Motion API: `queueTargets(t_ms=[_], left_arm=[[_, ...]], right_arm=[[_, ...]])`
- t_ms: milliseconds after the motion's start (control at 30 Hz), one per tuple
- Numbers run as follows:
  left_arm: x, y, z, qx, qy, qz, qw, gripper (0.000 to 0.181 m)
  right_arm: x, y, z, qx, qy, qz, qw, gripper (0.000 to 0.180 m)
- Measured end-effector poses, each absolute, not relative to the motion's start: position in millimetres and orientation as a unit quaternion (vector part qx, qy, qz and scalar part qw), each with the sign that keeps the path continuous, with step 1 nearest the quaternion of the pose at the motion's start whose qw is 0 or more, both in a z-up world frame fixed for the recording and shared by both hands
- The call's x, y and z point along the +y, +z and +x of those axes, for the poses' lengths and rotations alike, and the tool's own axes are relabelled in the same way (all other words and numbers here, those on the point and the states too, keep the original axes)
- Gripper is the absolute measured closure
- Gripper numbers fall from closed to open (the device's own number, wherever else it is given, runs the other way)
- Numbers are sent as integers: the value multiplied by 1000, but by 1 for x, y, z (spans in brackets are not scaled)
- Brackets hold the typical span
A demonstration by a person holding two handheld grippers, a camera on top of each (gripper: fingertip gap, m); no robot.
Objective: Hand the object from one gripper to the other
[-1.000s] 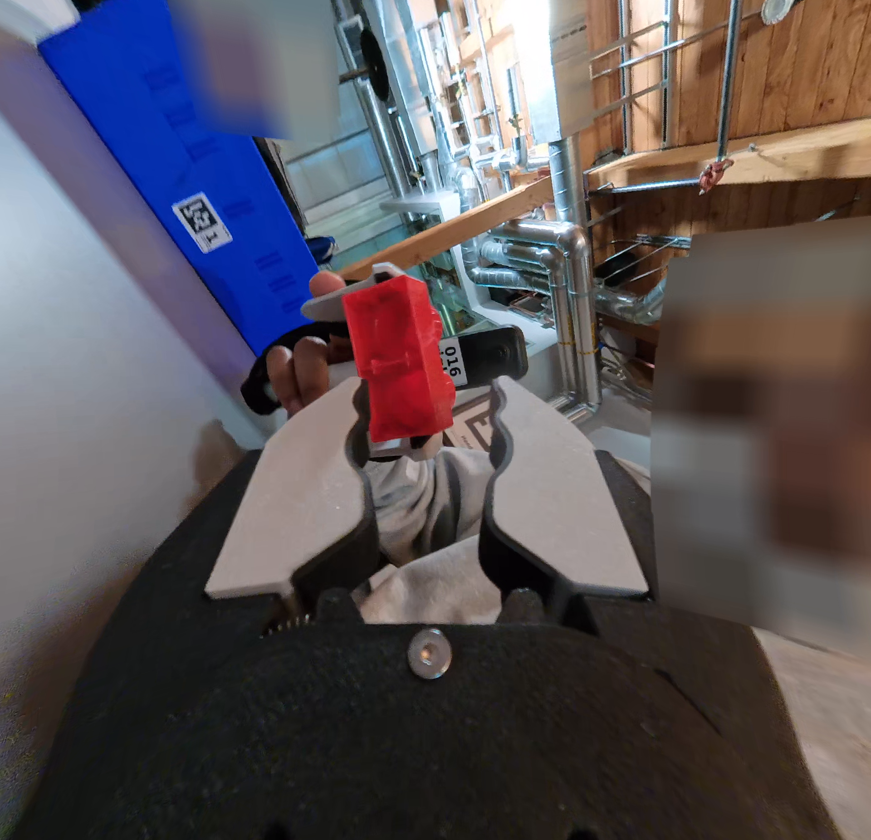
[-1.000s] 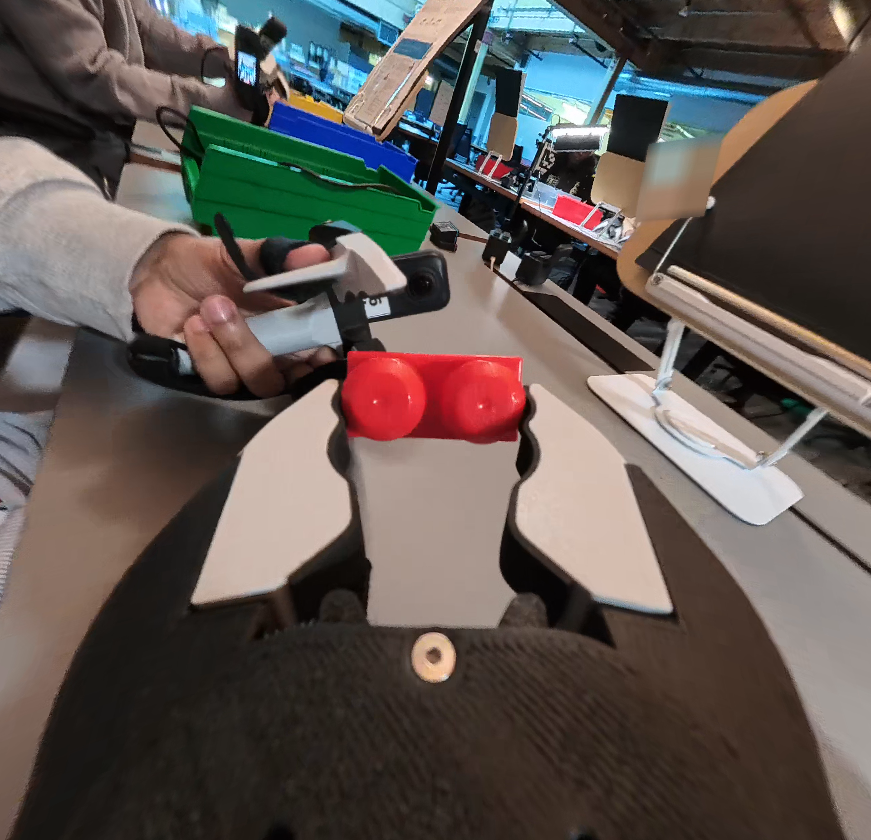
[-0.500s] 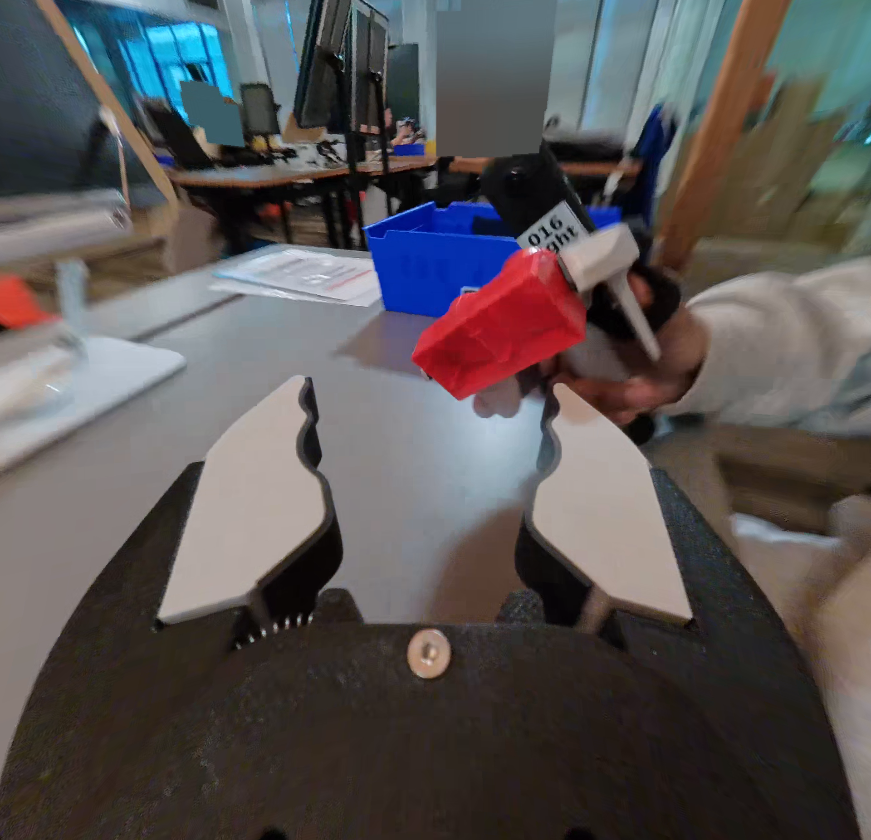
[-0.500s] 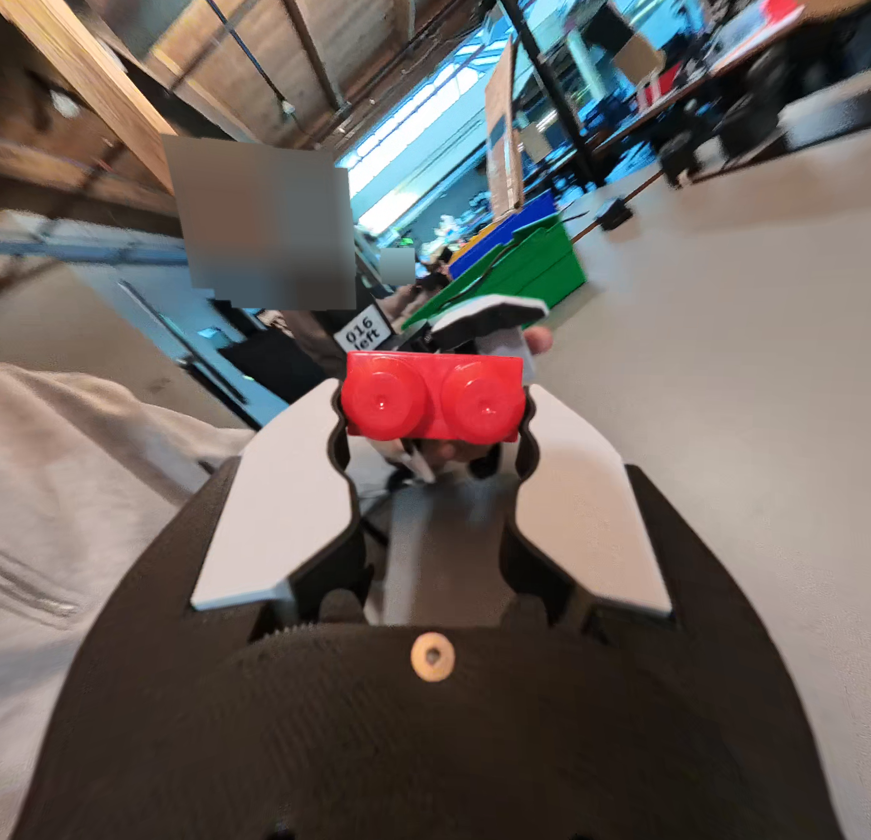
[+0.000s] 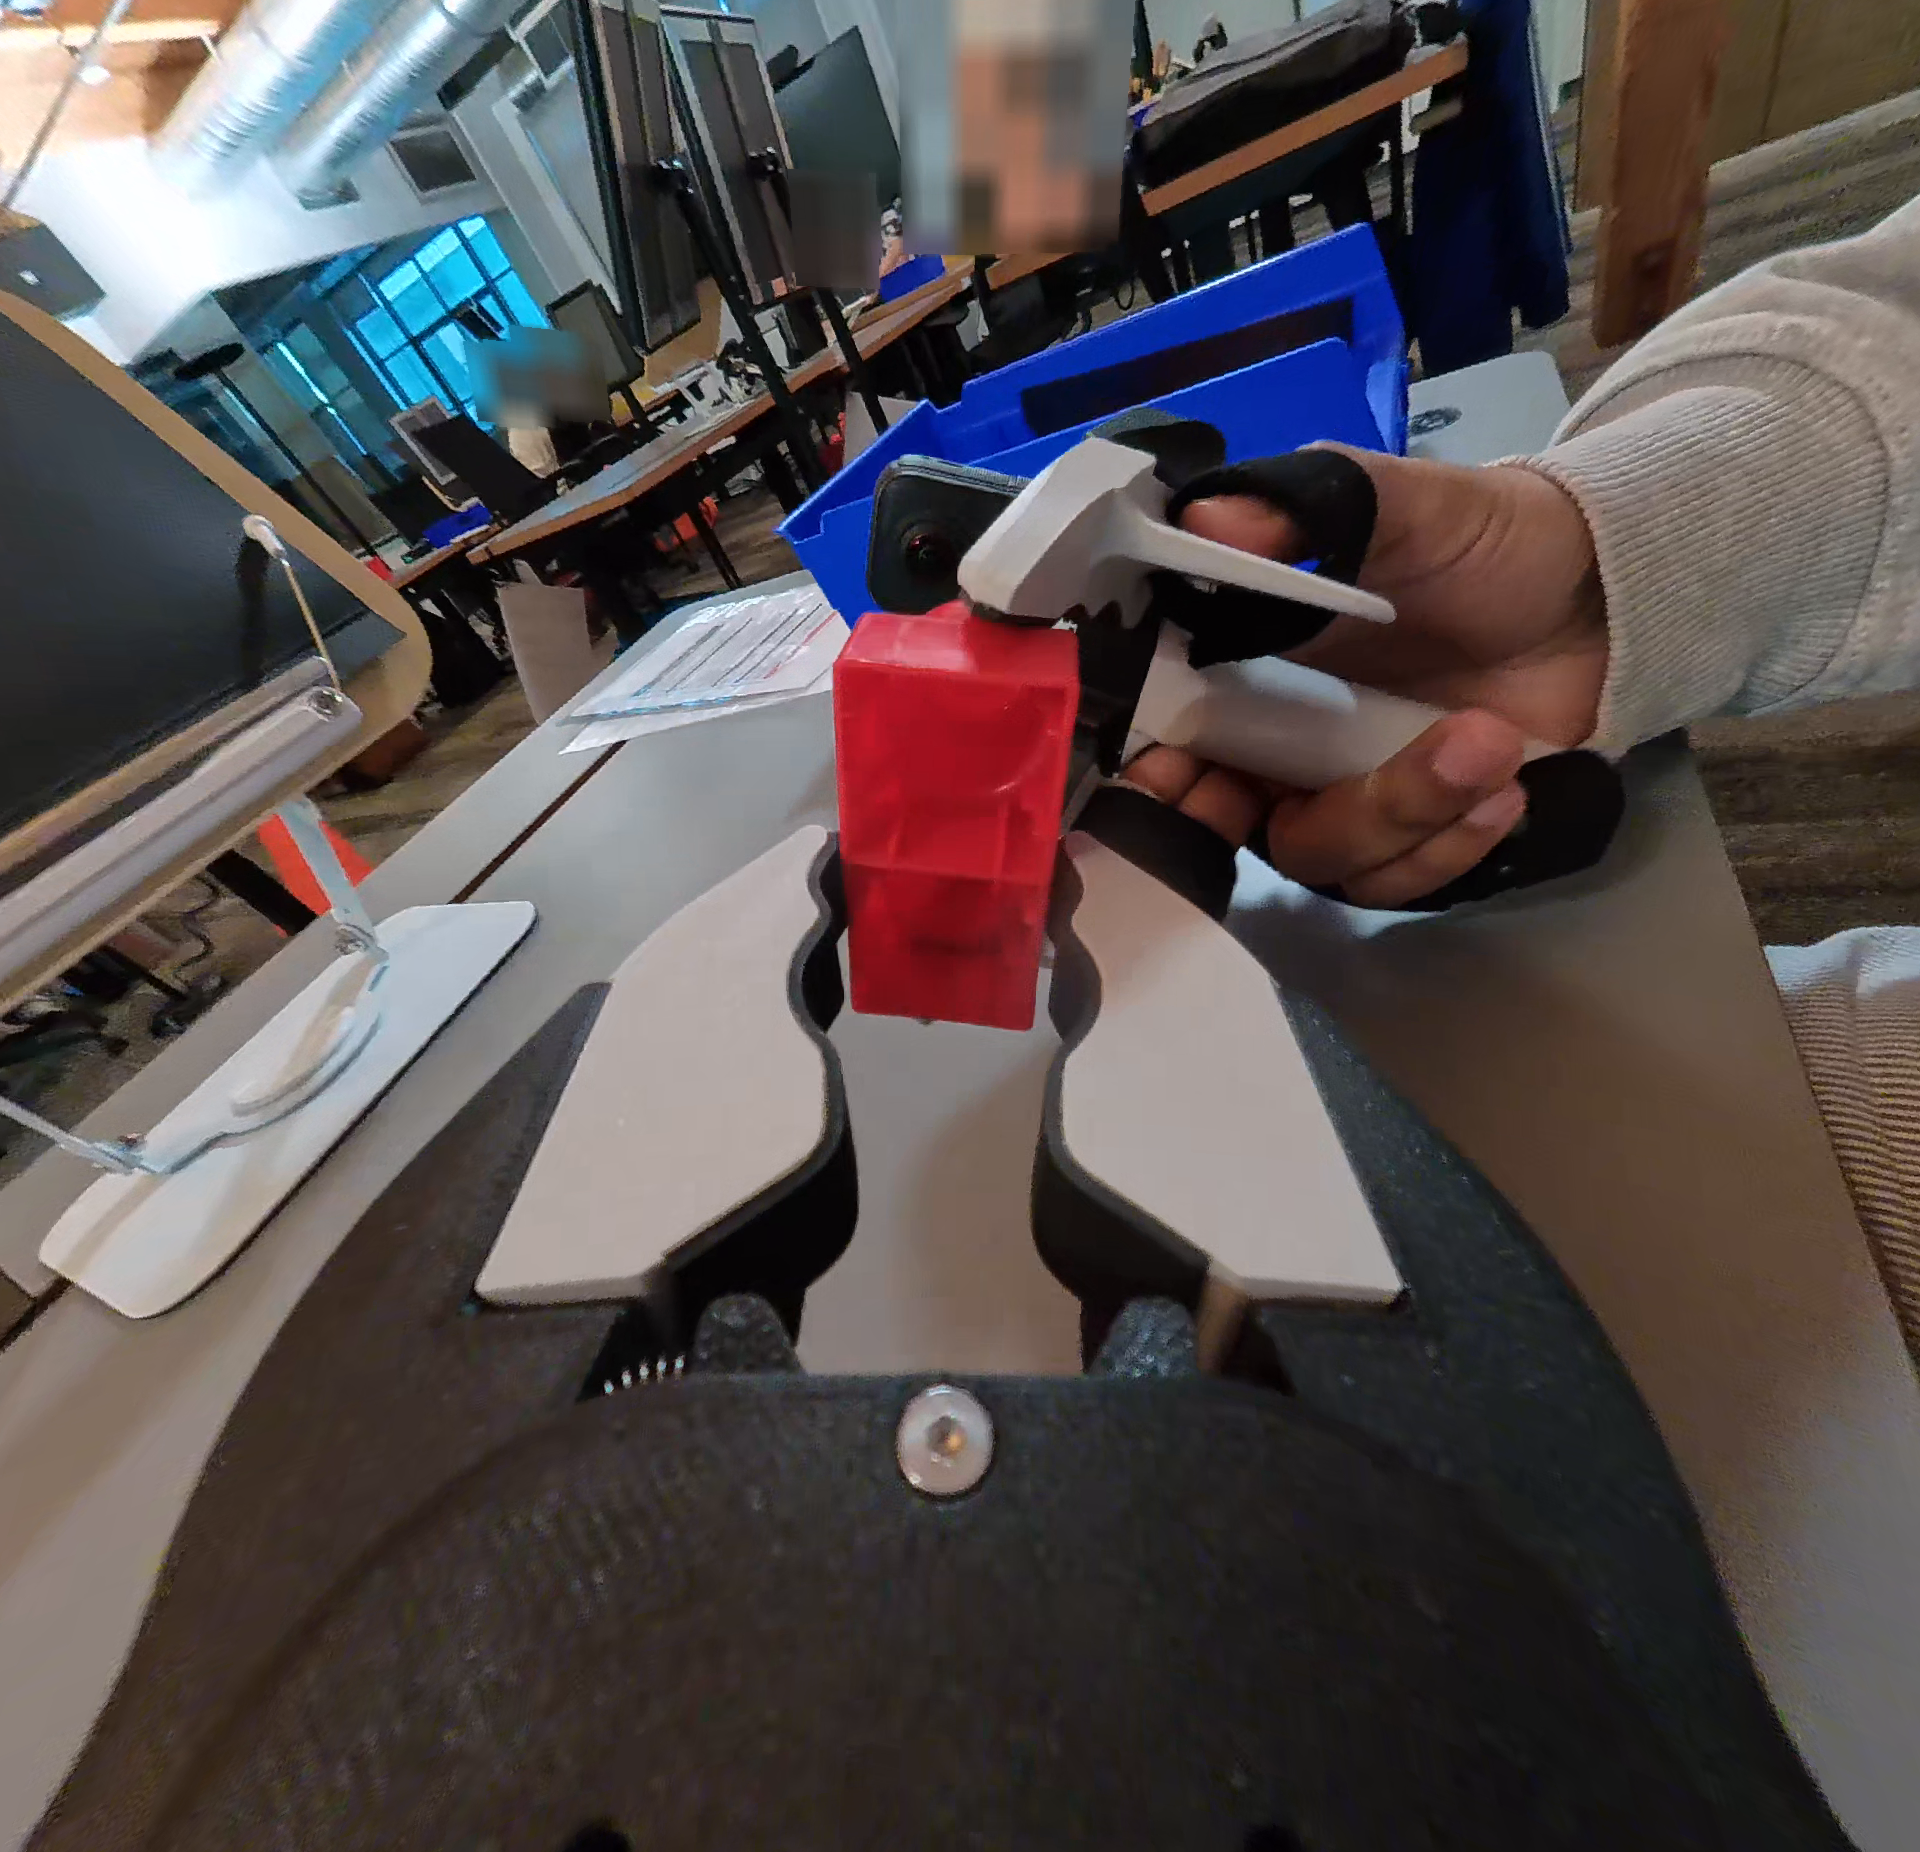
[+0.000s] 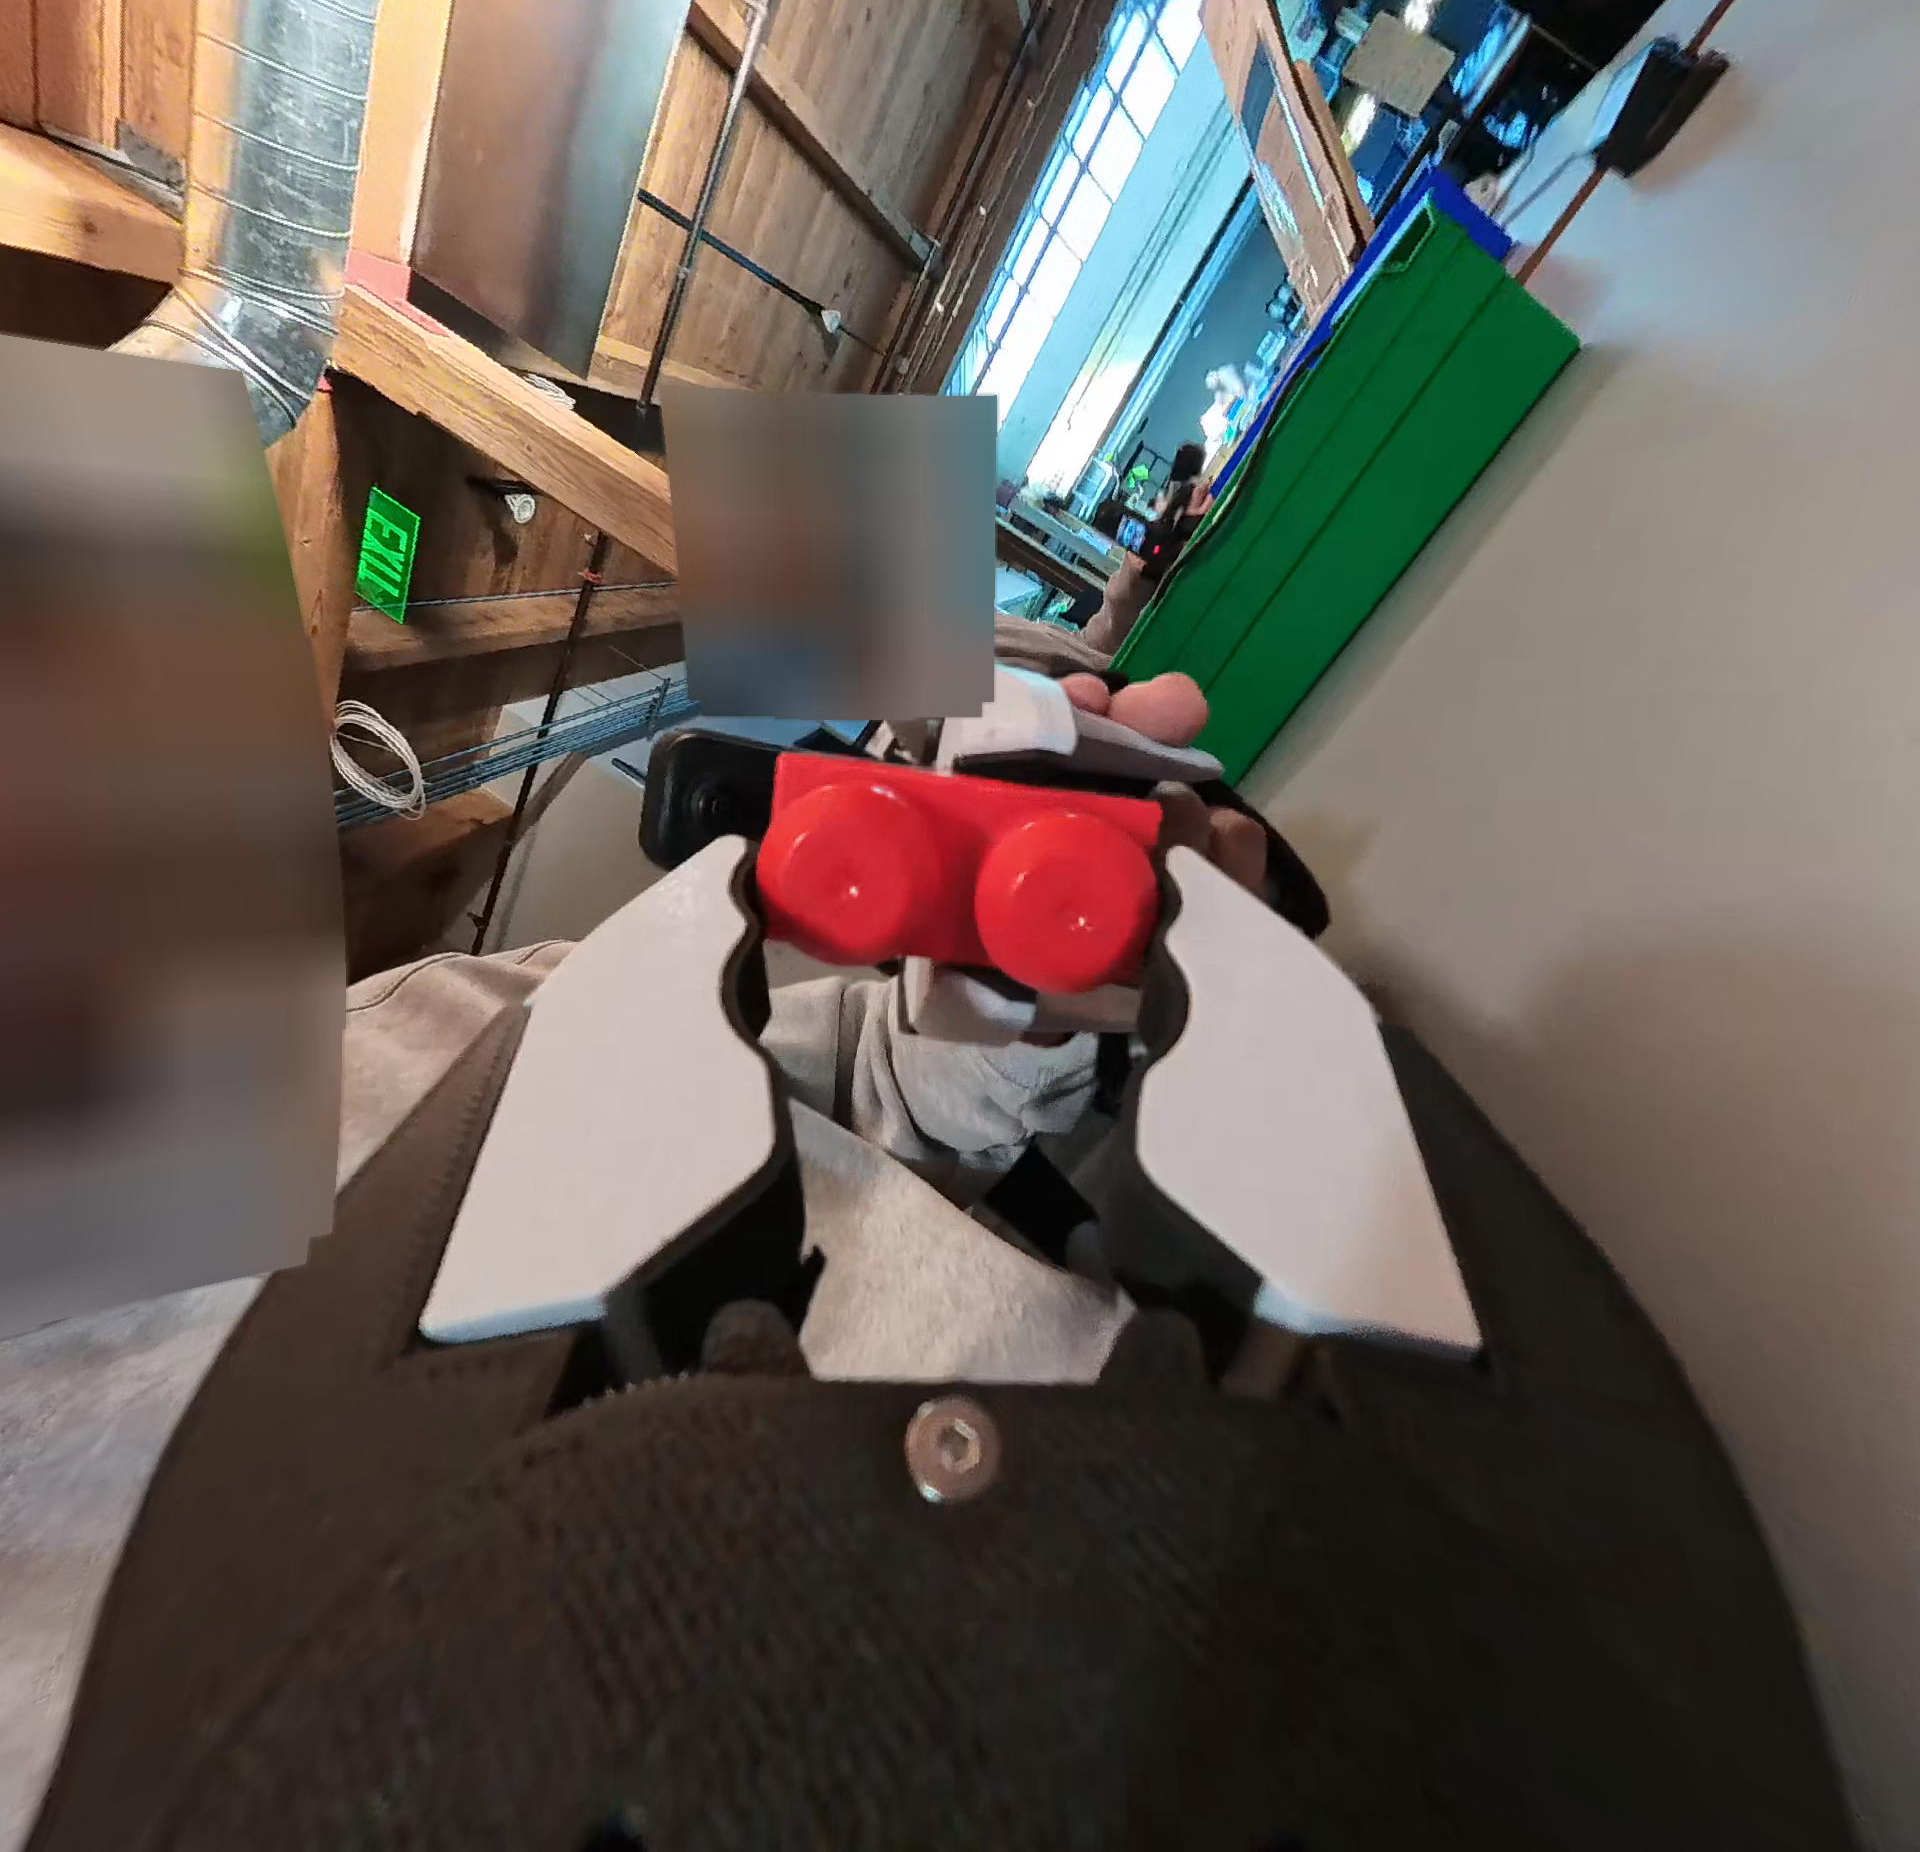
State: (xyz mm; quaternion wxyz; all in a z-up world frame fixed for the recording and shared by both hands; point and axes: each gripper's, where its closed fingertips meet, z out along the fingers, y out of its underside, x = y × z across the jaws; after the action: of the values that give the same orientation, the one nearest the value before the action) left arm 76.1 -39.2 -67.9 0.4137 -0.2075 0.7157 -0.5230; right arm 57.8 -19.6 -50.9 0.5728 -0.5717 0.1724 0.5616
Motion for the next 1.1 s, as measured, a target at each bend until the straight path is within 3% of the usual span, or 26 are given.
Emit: queueTargets(t_ms=[167, 333, 433, 567, 733, 900, 1100], left_arm=[[-35, -65, 77, 692, -586, -263, 329, 144], [-35, -64, 73, 646, -674, -324, 153, 144], [-36, -65, 71, 630, -695, -336, 84, 144], [-42, -72, 66, 648, -685, -327, 62, 144], [-55, -83, 60, 677, -665, -313, 39, 144], [-63, -88, 55, 700, -648, -298, 40, 144], [-60, -80, 57, 671, -676, -302, 40, 136]], right_arm=[[-22, -46, 91, 207, 484, -551, 648, 79], [-35, -29, 101, 129, 354, -577, 725, 79], [-37, -31, 95, 69, 275, -616, 735, 84], [-36, -35, 82, 31, 260, -640, 723, 107], [-31, -47, 66, -14, 230, -677, 699, 112], [-28, -56, 54, -73, 166, -708, 683, 141], [-31, -48, 56, -57, 191, -691, 695, 142]])
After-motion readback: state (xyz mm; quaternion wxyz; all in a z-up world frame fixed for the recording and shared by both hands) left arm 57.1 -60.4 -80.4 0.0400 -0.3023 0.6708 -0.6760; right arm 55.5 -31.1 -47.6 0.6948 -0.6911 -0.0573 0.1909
